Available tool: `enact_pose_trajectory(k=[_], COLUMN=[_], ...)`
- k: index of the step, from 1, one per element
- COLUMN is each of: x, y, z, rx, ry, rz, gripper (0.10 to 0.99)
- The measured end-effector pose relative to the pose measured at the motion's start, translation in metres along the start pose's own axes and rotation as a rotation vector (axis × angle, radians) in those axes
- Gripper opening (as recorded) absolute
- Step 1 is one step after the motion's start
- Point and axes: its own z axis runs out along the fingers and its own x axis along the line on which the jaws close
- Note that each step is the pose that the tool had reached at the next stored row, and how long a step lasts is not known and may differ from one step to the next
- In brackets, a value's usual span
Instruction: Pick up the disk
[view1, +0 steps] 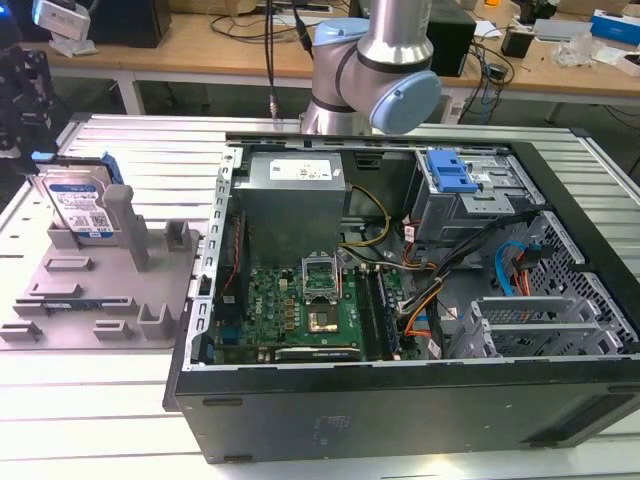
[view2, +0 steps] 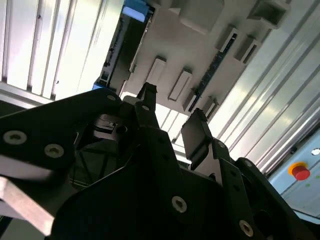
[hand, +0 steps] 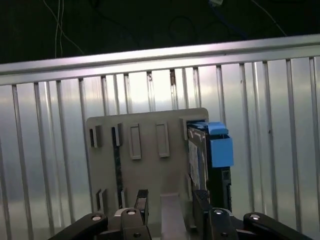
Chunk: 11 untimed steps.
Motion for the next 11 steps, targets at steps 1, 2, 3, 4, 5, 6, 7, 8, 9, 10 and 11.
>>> enact_pose_trajectory(k=[1, 2, 3, 4, 5, 6, 7, 8, 9, 10, 11], x=[-0.0035, -0.0091, -0.0128, -0.0184, -0.0246, -0.0298, -0.0331, -0.0344, -0.0348, -0.0348, -0.0346], y=[0.0005, 0.0014, 0.0020, 0.0035, 0.0065, 0.0106, 0.0136, 0.0158, 0.0181, 0.0201, 0.0233], z=[-0.0001, -0.0002, -0.0002, -0.0002, -0.0004, -0.0004, -0.0004, -0.0003, 0.0004, 0.0011, 0.0024], rx=[0.000, 0.000, 0.000, 0.000, 0.000, 0.000, 0.001, 0.000, 0.001, 0.001, 0.001], ry=[0.0000, 0.0000, 0.0000, 0.0000, 0.0001, 0.0004, 0.0007, 0.0010, 0.0010, 0.0010, 0.0010], rz=[-0.003, -0.005, -0.006, -0.007, -0.008, -0.011, -0.012, -0.014, -0.016, -0.019, -0.025], gripper=[0.482, 0.482, 0.482, 0.482, 0.482, 0.482, 0.482, 0.482, 0.482, 0.482, 0.482])
